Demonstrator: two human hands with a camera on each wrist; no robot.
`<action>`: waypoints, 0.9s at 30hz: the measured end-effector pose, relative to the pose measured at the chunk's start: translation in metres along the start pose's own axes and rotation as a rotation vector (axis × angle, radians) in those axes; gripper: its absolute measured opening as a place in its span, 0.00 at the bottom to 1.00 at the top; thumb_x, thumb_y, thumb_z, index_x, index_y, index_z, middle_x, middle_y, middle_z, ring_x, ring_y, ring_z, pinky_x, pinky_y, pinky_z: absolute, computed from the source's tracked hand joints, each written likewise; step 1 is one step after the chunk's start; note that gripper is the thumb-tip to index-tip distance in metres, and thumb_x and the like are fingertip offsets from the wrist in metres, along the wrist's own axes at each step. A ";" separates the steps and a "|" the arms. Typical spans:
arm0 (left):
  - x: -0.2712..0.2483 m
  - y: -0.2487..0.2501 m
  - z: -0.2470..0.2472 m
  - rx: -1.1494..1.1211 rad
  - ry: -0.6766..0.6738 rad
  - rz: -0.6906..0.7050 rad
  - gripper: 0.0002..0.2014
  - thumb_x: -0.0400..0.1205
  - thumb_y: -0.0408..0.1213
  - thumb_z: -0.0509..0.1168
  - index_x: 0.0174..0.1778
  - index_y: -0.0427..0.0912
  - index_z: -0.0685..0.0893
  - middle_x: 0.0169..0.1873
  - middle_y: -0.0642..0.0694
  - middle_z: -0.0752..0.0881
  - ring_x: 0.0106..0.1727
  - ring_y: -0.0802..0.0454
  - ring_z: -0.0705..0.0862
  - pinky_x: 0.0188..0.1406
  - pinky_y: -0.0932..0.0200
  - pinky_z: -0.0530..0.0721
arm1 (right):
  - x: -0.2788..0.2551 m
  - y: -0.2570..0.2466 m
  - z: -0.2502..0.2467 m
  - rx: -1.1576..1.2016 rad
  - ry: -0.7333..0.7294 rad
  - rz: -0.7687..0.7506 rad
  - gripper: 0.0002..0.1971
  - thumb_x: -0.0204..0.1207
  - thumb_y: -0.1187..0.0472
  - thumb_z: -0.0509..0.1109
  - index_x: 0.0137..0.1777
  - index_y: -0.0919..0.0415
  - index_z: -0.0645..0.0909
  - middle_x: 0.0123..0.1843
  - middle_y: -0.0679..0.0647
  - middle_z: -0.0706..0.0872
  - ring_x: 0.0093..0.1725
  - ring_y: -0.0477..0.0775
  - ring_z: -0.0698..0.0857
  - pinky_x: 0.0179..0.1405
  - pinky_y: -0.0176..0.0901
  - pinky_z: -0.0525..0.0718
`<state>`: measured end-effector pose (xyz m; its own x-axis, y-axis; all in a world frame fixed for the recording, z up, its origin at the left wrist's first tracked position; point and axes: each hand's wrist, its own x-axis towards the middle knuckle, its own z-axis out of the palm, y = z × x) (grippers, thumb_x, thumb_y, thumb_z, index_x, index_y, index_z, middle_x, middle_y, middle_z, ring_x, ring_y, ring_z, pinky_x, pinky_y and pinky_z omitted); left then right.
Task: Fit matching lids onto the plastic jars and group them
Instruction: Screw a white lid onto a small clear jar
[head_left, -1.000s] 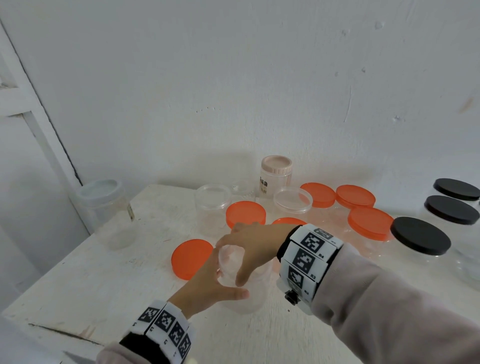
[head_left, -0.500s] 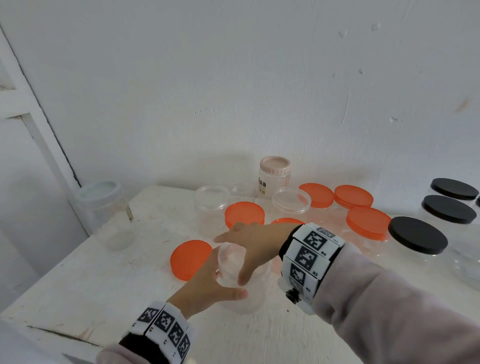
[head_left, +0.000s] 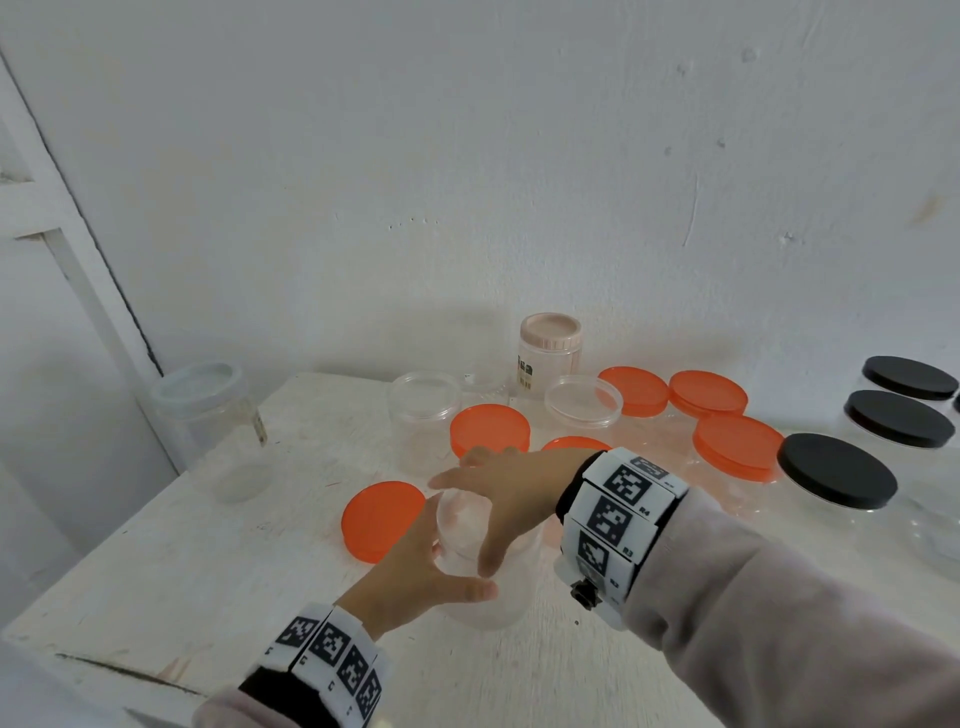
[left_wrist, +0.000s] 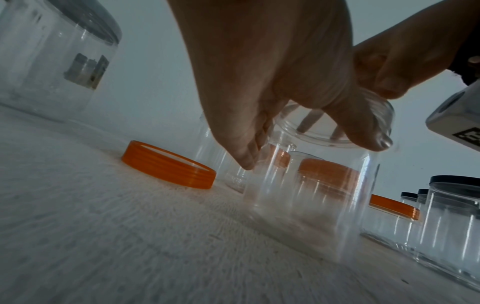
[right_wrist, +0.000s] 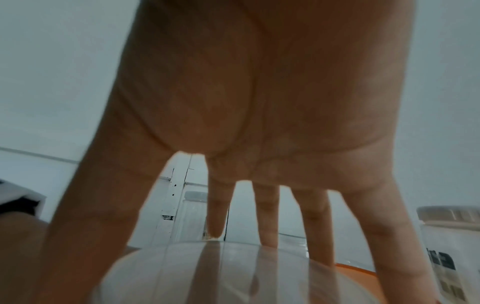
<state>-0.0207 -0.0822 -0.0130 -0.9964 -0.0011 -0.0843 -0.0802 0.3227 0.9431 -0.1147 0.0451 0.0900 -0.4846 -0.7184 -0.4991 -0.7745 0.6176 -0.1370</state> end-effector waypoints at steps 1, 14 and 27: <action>0.000 0.000 0.000 -0.001 0.001 0.011 0.54 0.64 0.40 0.83 0.79 0.59 0.55 0.76 0.58 0.67 0.77 0.55 0.67 0.77 0.47 0.69 | 0.001 0.000 0.000 0.009 0.002 -0.023 0.47 0.64 0.43 0.79 0.79 0.32 0.54 0.74 0.47 0.66 0.73 0.59 0.65 0.66 0.66 0.73; 0.001 -0.002 0.001 -0.016 0.015 -0.005 0.51 0.64 0.39 0.83 0.78 0.59 0.58 0.74 0.61 0.70 0.75 0.59 0.69 0.76 0.53 0.71 | 0.002 0.000 0.006 -0.010 -0.003 0.074 0.53 0.60 0.35 0.78 0.81 0.35 0.49 0.74 0.52 0.64 0.72 0.63 0.69 0.63 0.63 0.77; 0.007 -0.016 0.002 -0.017 0.042 -0.007 0.52 0.57 0.53 0.84 0.73 0.70 0.61 0.67 0.69 0.75 0.68 0.66 0.75 0.67 0.58 0.78 | 0.003 0.007 0.035 0.012 0.280 0.053 0.47 0.64 0.27 0.68 0.81 0.42 0.55 0.73 0.55 0.66 0.71 0.66 0.66 0.62 0.59 0.76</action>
<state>-0.0261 -0.0857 -0.0297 -0.9960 -0.0433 -0.0780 -0.0876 0.3063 0.9479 -0.1074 0.0584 0.0580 -0.6189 -0.7445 -0.2504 -0.7410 0.6592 -0.1281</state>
